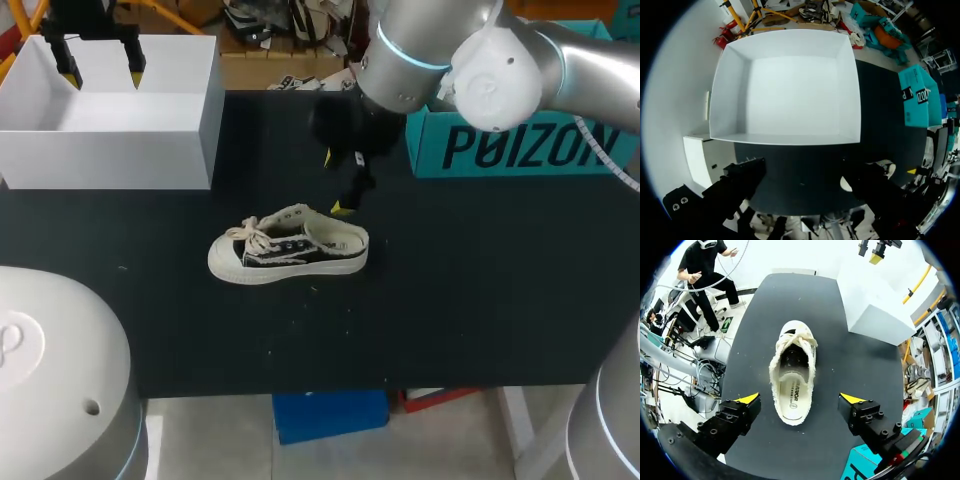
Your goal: Take the shoe out of the shoebox, open the shoe tongue, remove and reinsert the insole, then place the shoe into the shoebox
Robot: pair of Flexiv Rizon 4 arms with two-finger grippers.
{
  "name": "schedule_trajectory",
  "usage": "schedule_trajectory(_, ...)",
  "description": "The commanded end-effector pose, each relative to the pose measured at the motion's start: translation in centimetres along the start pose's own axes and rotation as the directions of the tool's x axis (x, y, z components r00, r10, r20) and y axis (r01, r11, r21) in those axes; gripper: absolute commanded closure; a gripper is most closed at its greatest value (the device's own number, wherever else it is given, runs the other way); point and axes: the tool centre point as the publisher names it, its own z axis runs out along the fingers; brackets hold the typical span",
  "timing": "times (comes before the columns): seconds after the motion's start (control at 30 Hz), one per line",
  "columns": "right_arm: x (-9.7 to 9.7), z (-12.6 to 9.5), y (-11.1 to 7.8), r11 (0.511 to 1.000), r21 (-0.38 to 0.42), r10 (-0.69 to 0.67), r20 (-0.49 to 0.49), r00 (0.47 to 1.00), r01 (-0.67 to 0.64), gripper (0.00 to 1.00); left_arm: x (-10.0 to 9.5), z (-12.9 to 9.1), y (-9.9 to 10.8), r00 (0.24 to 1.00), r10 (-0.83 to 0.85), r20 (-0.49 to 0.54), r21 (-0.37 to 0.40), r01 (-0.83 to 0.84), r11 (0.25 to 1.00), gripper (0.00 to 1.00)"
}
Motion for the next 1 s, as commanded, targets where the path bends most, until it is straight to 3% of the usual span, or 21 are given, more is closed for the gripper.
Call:
schedule_trajectory(0.03,0.01,0.02,0.05,1.000,0.001,0.001,0.000,1.000,-0.001,0.00,0.05,-0.07,0.05,1.000,-0.002,0.003,-0.002,0.002,1.000,0.00)
schedule_trajectory(1.0,0.31,0.19,0.12,1.000,-0.009,0.002,-0.002,1.000,-0.002,0.00,0.05,-0.07,0.05,1.000,-0.002,0.003,-0.002,0.002,1.000,0.00)
